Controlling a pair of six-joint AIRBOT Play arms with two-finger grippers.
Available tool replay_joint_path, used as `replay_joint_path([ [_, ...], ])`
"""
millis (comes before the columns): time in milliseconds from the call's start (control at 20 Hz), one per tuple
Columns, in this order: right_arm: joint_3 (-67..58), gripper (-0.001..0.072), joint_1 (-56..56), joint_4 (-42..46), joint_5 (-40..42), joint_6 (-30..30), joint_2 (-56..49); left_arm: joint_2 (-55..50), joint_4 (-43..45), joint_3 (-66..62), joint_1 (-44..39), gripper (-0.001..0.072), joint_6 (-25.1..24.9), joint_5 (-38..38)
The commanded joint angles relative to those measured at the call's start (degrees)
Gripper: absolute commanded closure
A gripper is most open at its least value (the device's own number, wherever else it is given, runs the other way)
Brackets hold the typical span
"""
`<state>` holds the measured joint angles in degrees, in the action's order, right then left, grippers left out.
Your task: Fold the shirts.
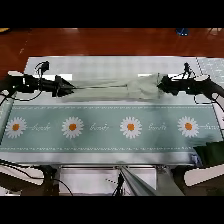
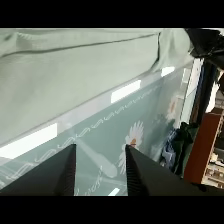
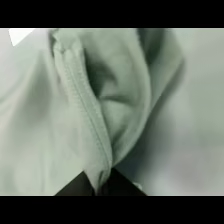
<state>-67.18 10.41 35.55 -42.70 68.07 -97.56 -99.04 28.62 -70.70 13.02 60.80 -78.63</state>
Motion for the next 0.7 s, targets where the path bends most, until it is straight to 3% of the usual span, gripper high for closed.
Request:
replay_joint_path([
  [0, -1.3, 0.0686, -1.2, 1.0, -0.7, -2.8, 5.2, 0.1, -0.2, -0.1, -0.5, 0.0415, -0.2, -2.6],
  [50, -1.3, 0.0686, -1.2, 2.4, -1.4, -2.8, 7.7, 0.3, -0.2, -0.1, -0.9, 0.0434, -0.1, -3.3],
  [200, -1.3, 0.0686, -1.2, 5.6, -6.1, -2.8, 15.6, 1.4, -0.2, -0.1, -3.8, 0.0618, -0.1, -3.2],
  [350, -1.3, 0.0686, -1.2, 8.7, -11.4, -1.8, 22.9, 3.4, -0.4, -0.1, -9.5, 0.0619, 1.0, -0.1],
  [500, -1.3, 0.0686, -1.2, 14.6, -16.9, 3.7, 29.2, 4.5, -2.1, -0.1, -16.6, 0.0622, 3.4, 5.4],
  [650, -1.3, 0.0686, -1.2, 20.5, -21.7, 8.0, 34.4, 4.3, -7.5, -0.1, -24.8, 0.0683, 3.4, 10.3],
])
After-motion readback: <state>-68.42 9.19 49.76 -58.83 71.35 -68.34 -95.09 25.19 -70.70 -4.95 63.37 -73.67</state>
